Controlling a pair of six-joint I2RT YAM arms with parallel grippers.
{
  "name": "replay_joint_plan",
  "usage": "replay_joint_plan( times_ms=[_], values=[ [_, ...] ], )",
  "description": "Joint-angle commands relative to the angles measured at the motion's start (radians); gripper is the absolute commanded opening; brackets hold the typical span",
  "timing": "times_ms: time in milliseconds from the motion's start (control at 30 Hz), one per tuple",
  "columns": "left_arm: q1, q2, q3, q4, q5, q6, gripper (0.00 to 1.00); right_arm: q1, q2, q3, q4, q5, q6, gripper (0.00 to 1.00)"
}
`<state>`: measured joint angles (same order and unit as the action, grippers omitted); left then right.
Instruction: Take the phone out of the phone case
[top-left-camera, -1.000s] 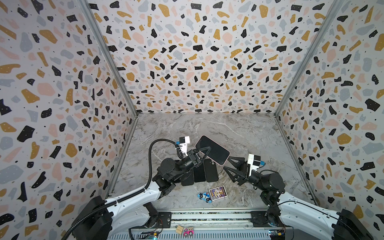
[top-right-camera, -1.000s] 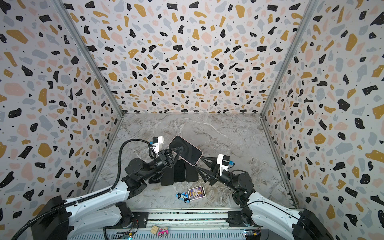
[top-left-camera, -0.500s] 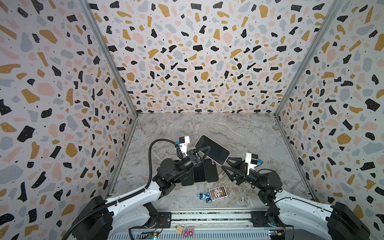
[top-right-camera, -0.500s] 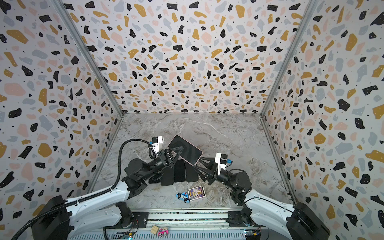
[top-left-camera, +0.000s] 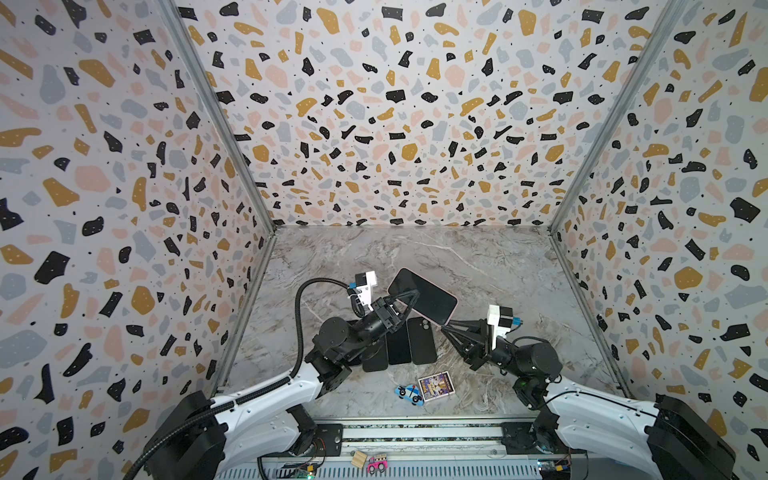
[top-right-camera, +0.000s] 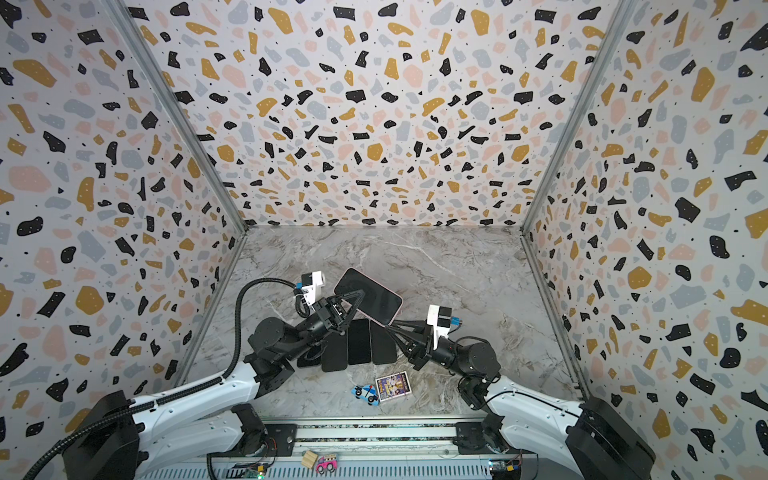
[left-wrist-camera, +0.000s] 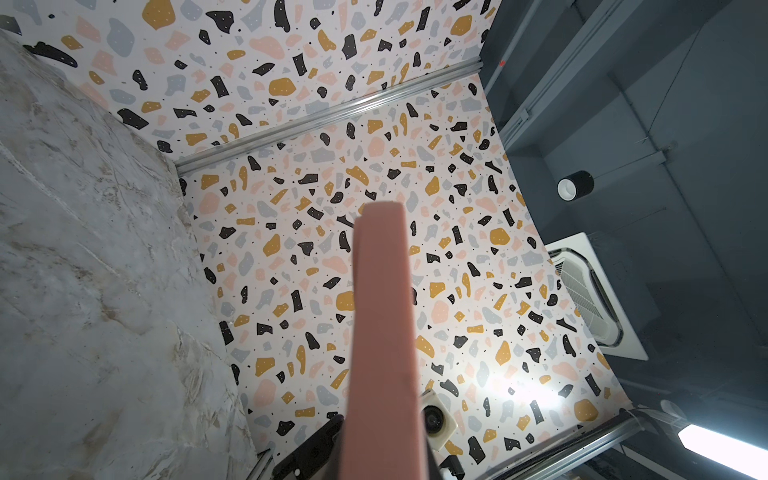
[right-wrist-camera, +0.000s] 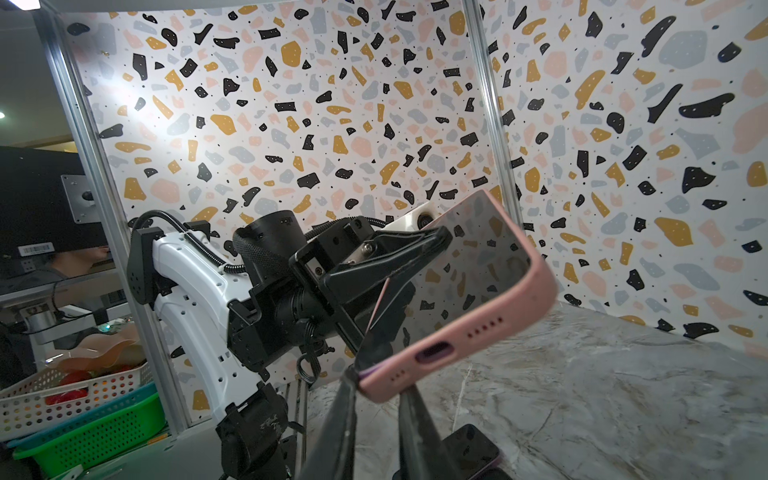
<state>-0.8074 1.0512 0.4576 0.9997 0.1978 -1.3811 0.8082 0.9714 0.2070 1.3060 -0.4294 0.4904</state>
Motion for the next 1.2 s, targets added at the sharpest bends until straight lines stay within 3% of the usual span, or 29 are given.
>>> replay_joint_plan(
  times_ms=[0, 267, 433, 600, 1000, 1167],
  values=[
    [-0.018, -0.01, 0.013, 0.087, 0.021, 0.0, 0.0, 0.005, 0.0, 0.048, 0.038, -0.003, -0.018, 0.14],
    [-0.044, -0.015, 0.022, 0.068, 0.014, 0.016, 0.0, 0.005, 0.006, 0.08, -0.014, 0.017, -0.045, 0.11],
    [-0.044, -0.024, 0.015, 0.076, -0.005, 0.016, 0.0, 0.005, -0.007, 0.056, 0.009, -0.003, -0.029, 0.33],
    [-0.043, -0.017, 0.015, 0.092, -0.008, 0.013, 0.0, 0.006, -0.016, 0.043, 0.045, -0.004, -0.004, 0.38],
    [-0.045, -0.032, 0.024, 0.069, -0.003, 0.016, 0.0, 0.006, 0.009, 0.045, 0.05, 0.009, -0.006, 0.17],
    [-0.056, -0.033, 0.037, 0.039, 0.009, 0.022, 0.0, 0.006, 0.01, 0.074, -0.027, 0.031, -0.044, 0.09]
  ],
)
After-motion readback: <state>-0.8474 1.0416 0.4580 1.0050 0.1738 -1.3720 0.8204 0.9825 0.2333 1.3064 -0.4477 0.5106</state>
